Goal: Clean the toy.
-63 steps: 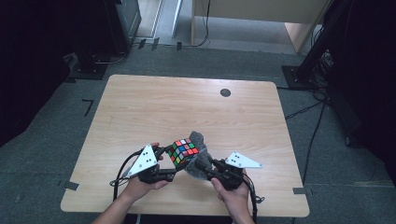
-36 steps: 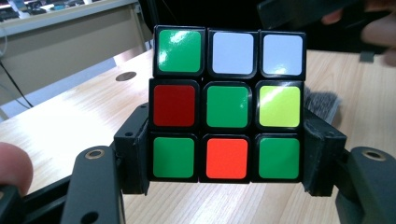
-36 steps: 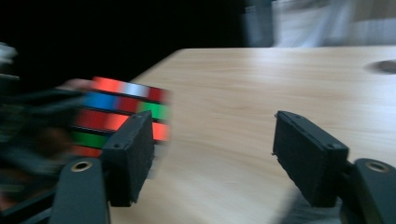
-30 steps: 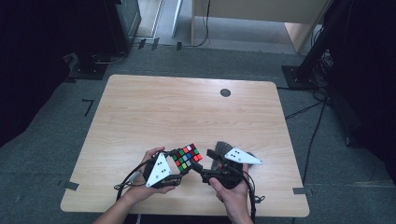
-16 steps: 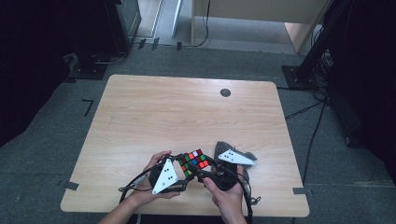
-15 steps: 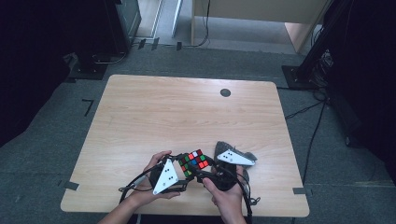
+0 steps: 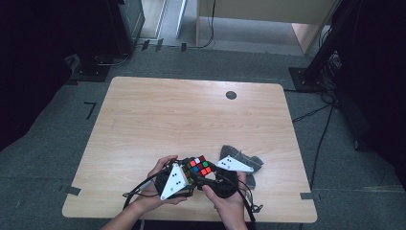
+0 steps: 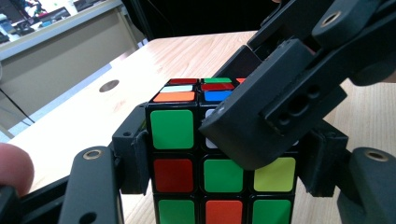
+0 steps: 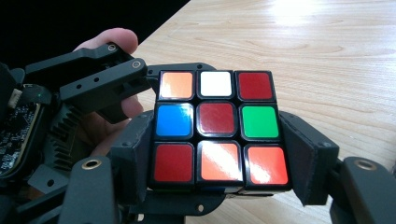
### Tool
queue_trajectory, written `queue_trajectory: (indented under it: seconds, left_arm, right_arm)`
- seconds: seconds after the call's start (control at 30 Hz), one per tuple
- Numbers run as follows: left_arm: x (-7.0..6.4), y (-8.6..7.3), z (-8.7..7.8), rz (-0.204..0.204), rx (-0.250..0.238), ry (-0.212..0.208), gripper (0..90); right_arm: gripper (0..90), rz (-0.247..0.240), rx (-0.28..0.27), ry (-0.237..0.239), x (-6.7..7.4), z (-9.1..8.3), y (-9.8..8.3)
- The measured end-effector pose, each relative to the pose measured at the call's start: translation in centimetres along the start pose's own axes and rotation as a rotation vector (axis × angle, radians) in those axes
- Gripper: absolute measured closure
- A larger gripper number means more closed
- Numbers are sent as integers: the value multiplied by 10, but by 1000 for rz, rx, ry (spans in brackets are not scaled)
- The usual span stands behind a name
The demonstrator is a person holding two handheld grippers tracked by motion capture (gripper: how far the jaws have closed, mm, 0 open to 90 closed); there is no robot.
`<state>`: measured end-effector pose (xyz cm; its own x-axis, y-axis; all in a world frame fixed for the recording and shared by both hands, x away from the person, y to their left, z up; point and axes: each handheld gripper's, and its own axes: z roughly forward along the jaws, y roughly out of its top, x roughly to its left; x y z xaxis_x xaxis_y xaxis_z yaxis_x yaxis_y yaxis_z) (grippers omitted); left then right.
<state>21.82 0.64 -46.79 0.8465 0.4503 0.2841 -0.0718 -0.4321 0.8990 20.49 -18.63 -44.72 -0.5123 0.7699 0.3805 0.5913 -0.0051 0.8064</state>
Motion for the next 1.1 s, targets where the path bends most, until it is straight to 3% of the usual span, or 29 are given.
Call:
queue_trajectory:
  seconds: [0.07,0.2,0.27,0.37,0.5,0.6,0.7,0.8,0.97,1.1]
  left_arm:
    - [3,1,-2,-19,-12,-4,336]
    - [17,-1,-6,-91,-8,26,337]
    - [28,-3,-9,-158,-20,45,337]
    - [45,-5,-16,-262,-51,62,337]
    - [56,-5,-23,-349,-89,66,338]
    - [56,-3,-24,-394,-114,48,337]
    - [51,1,-22,-412,-119,36,337]
    - [45,4,-20,-437,-136,12,337]
    - [41,7,-17,-530,-173,-36,337]
    - [37,8,-15,-532,-174,-54,337]
  right_arm:
    - [334,-5,-14,15,0,-1,1]
    - [251,24,-101,103,-6,-14,9]
    - [237,38,-163,102,-11,-21,10]
    - [246,58,-228,64,-19,-25,6]
    - [250,47,-175,61,-20,-8,-6]
    - [227,-4,-129,70,-10,7,-14]
    - [196,-47,-120,71,0,15,-17]
    - [193,-70,-137,41,6,18,-18]
    - [209,-97,-174,5,10,17,-18]
    - [286,-150,-219,-28,16,14,-19]
